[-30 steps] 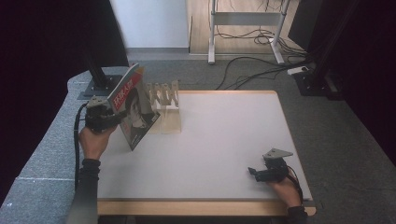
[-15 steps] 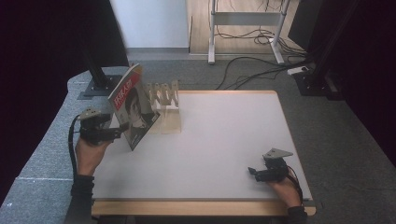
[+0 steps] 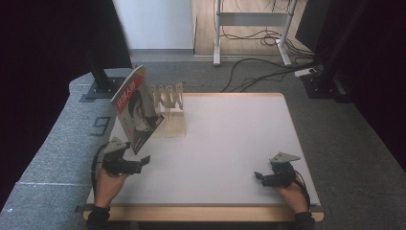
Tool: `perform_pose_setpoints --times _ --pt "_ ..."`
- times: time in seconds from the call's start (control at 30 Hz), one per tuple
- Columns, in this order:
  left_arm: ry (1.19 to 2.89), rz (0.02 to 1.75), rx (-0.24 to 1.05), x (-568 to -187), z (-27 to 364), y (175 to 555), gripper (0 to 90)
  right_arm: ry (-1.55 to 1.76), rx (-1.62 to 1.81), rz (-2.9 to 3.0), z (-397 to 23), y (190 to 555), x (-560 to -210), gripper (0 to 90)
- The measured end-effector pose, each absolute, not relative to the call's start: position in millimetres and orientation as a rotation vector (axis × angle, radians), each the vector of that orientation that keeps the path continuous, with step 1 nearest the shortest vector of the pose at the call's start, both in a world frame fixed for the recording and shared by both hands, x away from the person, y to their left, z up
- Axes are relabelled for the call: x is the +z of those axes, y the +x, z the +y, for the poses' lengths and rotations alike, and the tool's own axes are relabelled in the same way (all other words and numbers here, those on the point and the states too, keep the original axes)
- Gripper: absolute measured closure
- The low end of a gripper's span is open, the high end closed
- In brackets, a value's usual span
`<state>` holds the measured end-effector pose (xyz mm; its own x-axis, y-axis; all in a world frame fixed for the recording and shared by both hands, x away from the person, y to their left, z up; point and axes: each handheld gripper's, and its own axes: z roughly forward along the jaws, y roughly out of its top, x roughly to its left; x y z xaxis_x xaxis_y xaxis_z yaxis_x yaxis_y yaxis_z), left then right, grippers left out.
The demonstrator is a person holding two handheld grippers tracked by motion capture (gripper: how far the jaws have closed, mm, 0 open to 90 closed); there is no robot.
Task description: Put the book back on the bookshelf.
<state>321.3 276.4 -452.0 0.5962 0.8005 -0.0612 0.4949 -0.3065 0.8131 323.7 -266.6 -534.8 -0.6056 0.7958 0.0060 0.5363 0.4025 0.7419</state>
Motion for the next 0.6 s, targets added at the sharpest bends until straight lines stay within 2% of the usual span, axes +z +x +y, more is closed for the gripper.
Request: perform_pose_setpoints --times 0.1,0.43,0.6 --pt "2.045 1.012 0.457 -467 261 323 0.0 1.15 1.032 2.315 -267 324 -535 12.0" --pt "2.103 0.969 0.305 -507 228 329 0.0 1.15 1.033 2.313 -267 323 -535 12.1" --pt "2.198 0.984 0.279 -527 215 332 0.0 1.149 1.032 2.314 -267 323 -535 12.1"
